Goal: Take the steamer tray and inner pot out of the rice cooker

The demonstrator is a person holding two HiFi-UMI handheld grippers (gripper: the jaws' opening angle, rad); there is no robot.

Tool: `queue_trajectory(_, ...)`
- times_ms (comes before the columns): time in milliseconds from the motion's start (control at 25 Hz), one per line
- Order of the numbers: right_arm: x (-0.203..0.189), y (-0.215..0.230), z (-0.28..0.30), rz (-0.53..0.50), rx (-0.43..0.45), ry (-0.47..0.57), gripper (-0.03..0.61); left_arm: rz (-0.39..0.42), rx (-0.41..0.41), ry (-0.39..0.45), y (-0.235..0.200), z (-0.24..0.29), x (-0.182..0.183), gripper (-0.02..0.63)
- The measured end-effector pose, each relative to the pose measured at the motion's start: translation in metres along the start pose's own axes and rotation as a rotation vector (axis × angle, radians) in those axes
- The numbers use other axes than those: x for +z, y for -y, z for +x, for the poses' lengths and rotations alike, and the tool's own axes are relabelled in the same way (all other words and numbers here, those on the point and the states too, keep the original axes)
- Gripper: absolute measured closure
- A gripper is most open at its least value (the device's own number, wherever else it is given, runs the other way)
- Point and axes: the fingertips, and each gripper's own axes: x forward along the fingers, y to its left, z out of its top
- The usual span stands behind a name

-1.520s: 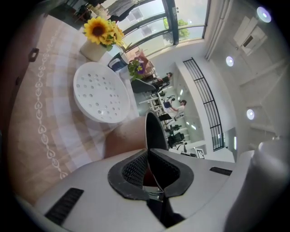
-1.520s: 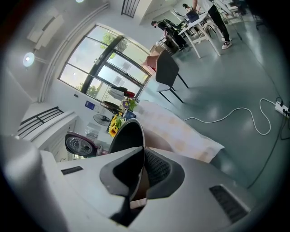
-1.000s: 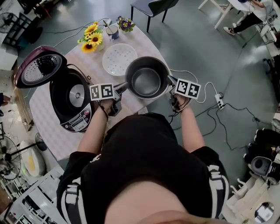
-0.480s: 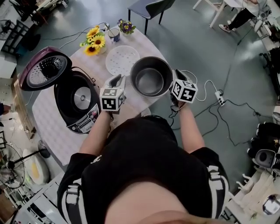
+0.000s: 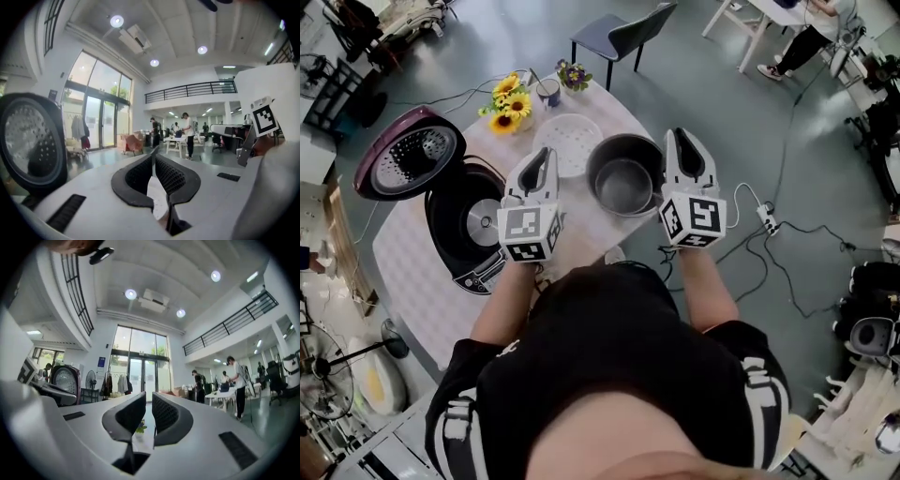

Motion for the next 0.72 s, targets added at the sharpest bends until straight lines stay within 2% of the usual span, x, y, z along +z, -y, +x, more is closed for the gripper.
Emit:
queue_trajectory(80, 0.017, -0.011, -0.011, -0.041, 0.01, 0.059, 0.581, 0.039, 0.045, 0.035, -0.003, -0.017, 0.011, 0.605)
queue_trajectory(120, 0.02, -0.018, -0.013, -0.038, 0.025, 0.073, 0.581, 0.041, 0.06, 0.05, -0.006, -0.024, 0.015, 0.609)
queue_trajectory(280, 0.025, -0.054, -0.006, -0.003, 0.145, 0.095, 0.582, -0.006, 0.107, 0.097, -0.025, -0.048, 0.028, 0.609)
queue_trajectory(440, 0.025, -0.096, -0.003, 0.045, 0.294, 0.106, 0.582, -0.019, 0.165, 0.097, -0.042, -0.07, 0.029, 0.609)
queue_trajectory(720, 0.026, -0.161, 0.0, 0.074, 0.429, 0.112, 0.582, -0.025, 0.296, 0.072, -0.082, -0.119, 0.014, 0.609)
